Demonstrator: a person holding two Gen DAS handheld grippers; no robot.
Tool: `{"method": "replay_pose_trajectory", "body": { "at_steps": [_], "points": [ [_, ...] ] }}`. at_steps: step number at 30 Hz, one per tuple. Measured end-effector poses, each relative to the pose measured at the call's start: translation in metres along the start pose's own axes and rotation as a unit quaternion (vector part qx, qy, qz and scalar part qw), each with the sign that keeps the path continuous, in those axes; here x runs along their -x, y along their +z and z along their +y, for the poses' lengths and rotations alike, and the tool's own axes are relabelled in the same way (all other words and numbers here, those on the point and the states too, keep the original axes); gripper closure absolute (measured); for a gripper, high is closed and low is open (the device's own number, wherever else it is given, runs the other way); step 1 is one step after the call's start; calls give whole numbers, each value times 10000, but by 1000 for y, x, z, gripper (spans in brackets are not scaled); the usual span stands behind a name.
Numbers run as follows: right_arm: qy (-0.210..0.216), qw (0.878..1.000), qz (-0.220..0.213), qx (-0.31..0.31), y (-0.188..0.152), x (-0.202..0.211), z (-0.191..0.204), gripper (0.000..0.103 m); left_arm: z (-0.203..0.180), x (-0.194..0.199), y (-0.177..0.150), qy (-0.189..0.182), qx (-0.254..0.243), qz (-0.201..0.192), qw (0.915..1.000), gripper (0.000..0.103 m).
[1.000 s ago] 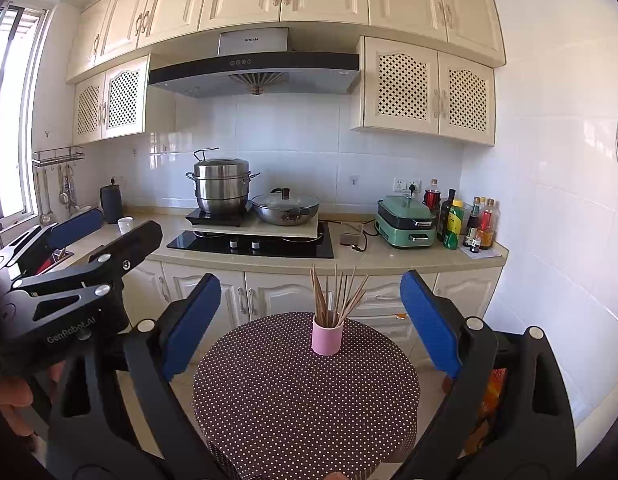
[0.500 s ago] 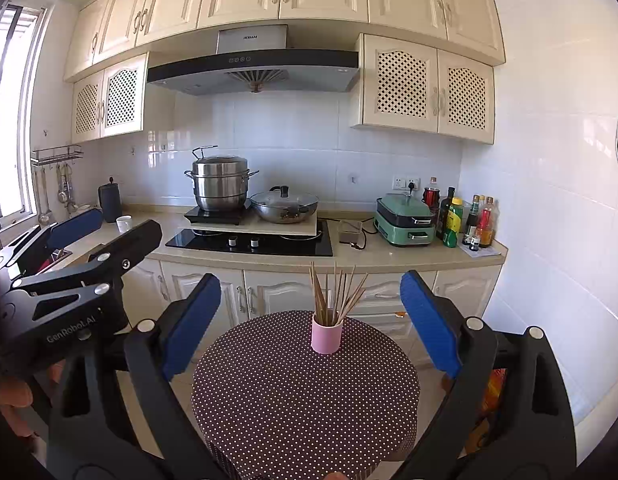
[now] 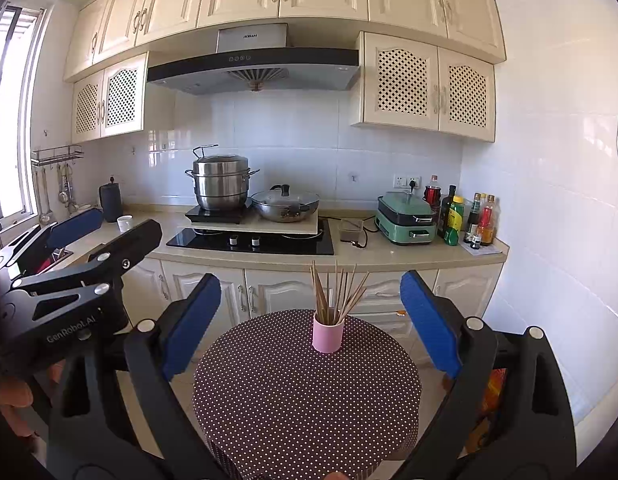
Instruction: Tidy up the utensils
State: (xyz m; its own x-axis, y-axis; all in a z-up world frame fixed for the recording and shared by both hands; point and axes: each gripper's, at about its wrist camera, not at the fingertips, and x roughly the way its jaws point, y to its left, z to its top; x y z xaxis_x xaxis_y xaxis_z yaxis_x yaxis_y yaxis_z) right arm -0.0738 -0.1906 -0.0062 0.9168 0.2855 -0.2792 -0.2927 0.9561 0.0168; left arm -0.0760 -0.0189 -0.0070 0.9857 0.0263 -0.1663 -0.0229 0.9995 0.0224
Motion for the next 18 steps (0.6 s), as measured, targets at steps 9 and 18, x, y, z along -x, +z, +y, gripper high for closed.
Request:
{"method": "replay_pose_trajectory", "body": {
  "at_steps": [9, 18],
  "points": [
    [-4, 10000, 29, -13, 0, -3, 0, 13, 1, -1, 0, -3, 4, 21, 10000, 20],
    [12, 10000, 86, -35, 0, -9, -4, 13, 2, -9, -1, 3, 2, 87, 10000, 20]
  ]
}}
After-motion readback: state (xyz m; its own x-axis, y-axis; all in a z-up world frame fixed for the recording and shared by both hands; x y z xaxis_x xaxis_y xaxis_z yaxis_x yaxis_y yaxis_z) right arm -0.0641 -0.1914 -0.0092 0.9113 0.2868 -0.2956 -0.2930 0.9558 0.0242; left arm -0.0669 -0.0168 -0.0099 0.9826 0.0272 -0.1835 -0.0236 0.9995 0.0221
